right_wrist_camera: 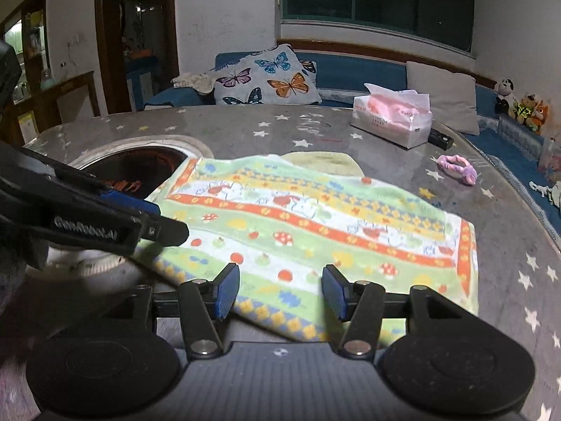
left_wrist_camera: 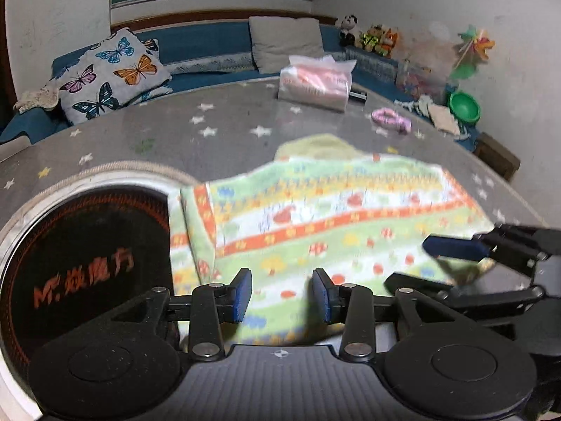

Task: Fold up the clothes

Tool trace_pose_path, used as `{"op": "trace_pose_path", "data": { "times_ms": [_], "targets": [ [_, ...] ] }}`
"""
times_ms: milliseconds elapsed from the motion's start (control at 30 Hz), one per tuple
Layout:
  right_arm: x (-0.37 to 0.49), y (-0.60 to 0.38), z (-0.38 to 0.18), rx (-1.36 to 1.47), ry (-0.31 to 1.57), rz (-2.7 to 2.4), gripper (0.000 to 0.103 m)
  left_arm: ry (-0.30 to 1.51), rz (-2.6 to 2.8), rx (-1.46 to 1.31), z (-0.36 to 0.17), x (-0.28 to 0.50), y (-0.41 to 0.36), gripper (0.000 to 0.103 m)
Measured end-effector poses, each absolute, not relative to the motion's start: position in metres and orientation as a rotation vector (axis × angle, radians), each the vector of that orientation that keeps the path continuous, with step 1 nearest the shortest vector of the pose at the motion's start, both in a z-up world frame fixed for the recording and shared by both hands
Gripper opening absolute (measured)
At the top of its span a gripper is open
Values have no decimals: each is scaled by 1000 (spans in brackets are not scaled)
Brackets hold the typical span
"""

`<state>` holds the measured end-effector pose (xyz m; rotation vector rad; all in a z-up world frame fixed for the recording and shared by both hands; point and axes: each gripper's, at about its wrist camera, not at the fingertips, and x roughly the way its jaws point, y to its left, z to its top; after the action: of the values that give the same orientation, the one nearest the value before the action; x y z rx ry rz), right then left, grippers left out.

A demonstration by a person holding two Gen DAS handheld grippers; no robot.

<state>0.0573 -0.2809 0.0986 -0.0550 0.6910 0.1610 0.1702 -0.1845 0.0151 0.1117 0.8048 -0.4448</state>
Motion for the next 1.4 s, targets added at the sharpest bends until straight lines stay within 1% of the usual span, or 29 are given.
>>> {"op": "trace_pose_path", "data": {
  "times_ms": [67,100,200,267,300,367,433,500,567,633,667,733,800,900,1400],
  "targets": [
    [53,-282,100,-44,689,155,54,791,-437,131,14,164,-186,42],
    [50,-282,101,-37,689,151,56,787,-437,131,16,162,-186,42],
    [42,-284,104,-24,679,133,60,775,-440,123,22,154,-184,50],
    [37,-286,103,-2,679,124,64,775,-434,119,24,148,-181,58],
    [34,-287,102,10,680,120,66,776,-431,116,25,145,-180,59],
    [29,-288,101,25,681,110,69,778,-425,113,26,139,-178,69],
    [25,-289,100,34,681,102,76,778,-420,113,26,133,-176,74],
    [20,-288,100,41,678,92,79,773,-417,113,27,127,-174,78],
    [16,-288,101,46,673,81,80,768,-414,109,29,122,-172,89],
    [13,-288,102,50,670,66,90,761,-414,105,30,116,-170,96],
    [11,-287,102,50,668,57,92,757,-417,102,31,113,-169,99],
    [8,-285,102,44,668,38,96,752,-421,102,32,108,-166,103],
    [5,-284,102,40,670,21,101,751,-425,102,31,102,-164,103],
    [0,-282,102,36,672,5,103,753,-424,97,30,96,-160,103],
    [-21,-276,100,71,681,-42,103,757,-412,104,24,67,-156,103]
  ]
}}
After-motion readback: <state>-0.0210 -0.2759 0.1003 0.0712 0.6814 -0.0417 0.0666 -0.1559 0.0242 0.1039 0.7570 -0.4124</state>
